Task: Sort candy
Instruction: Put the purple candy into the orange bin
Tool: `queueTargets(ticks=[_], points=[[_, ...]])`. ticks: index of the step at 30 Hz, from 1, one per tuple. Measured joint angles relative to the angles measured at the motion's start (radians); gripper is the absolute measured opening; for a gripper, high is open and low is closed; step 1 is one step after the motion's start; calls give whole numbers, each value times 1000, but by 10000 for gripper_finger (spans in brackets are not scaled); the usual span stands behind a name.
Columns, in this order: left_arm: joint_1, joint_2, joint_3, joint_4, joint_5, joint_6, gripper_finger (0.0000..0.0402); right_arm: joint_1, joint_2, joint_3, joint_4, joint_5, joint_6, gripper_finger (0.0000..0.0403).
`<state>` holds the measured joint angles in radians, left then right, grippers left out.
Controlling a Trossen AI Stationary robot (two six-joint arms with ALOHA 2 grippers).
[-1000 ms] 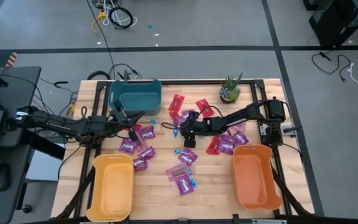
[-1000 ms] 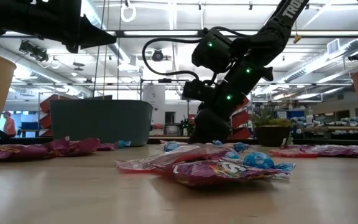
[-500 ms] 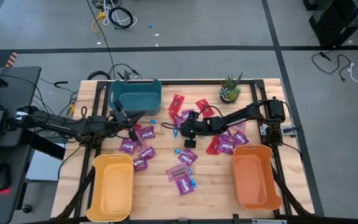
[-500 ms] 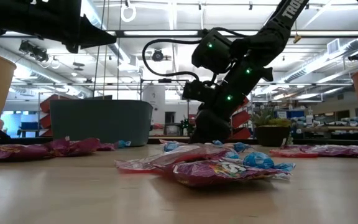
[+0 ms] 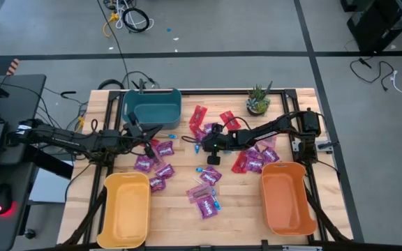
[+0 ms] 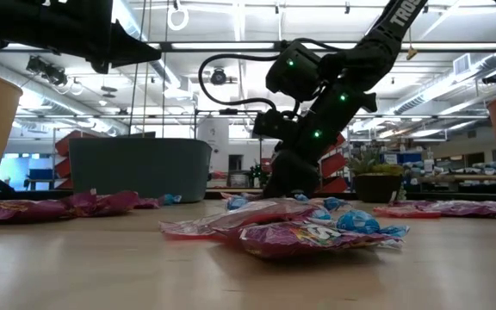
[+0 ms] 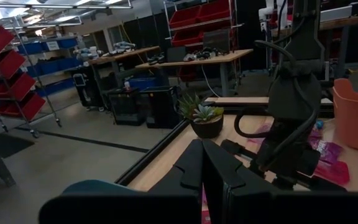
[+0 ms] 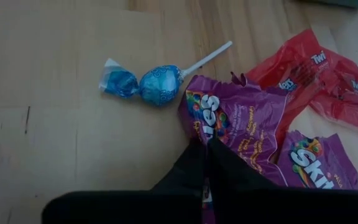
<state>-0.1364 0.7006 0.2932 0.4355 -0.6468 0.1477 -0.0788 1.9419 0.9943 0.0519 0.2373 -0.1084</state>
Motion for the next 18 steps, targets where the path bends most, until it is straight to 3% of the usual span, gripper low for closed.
queueTargets(ticks=[18], points=[[0, 0, 0, 1, 0, -5, 6, 15, -126, -4, -24, 31, -1, 0]])
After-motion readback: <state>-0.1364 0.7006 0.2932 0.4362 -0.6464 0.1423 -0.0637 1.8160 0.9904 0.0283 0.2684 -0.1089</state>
